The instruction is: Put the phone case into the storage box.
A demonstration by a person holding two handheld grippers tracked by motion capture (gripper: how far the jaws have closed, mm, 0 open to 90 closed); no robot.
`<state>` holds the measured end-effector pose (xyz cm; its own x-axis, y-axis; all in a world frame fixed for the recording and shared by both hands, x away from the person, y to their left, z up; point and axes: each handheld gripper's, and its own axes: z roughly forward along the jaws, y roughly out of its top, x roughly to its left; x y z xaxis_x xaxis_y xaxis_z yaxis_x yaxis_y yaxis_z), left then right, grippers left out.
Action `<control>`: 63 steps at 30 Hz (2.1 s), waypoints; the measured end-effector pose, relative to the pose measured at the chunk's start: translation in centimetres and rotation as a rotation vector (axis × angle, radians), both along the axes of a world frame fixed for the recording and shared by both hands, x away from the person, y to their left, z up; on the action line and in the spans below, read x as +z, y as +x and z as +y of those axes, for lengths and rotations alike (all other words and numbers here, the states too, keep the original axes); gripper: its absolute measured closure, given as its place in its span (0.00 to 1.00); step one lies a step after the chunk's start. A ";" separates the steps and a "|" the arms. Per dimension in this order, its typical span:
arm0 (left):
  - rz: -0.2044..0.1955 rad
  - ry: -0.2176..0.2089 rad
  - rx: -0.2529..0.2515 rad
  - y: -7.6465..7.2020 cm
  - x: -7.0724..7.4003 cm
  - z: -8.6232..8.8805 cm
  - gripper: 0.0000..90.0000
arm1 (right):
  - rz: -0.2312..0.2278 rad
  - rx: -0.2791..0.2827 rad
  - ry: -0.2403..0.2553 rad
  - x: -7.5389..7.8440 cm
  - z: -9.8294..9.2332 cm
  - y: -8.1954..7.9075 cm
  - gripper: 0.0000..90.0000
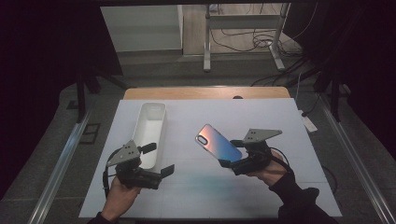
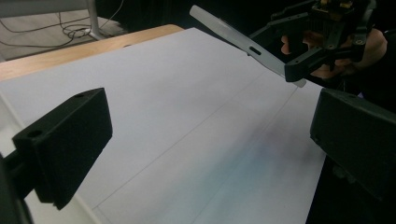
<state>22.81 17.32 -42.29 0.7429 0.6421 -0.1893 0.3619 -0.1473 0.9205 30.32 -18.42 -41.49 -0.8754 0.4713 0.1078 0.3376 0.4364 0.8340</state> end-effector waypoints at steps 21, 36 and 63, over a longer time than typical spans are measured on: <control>-0.030 -0.036 -0.141 2.1 1.3 -3.2 0.00 | 0.010 0.046 0.132 1.2 -1.4 -0.7 0.19; -0.026 -0.086 -0.232 2.9 1.9 -4.4 0.00 | 0.007 0.090 0.195 1.7 -1.6 -1.0 0.19; -0.010 -0.100 -0.405 4.0 2.3 -7.1 0.07 | 0.023 0.140 0.239 1.9 -1.5 -1.2 0.19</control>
<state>26.78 10.22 -40.02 0.9337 0.2763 -0.2276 0.2841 -0.1852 0.9407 29.13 -19.87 -39.63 -0.9261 0.3048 0.2223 0.3083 0.2721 0.9116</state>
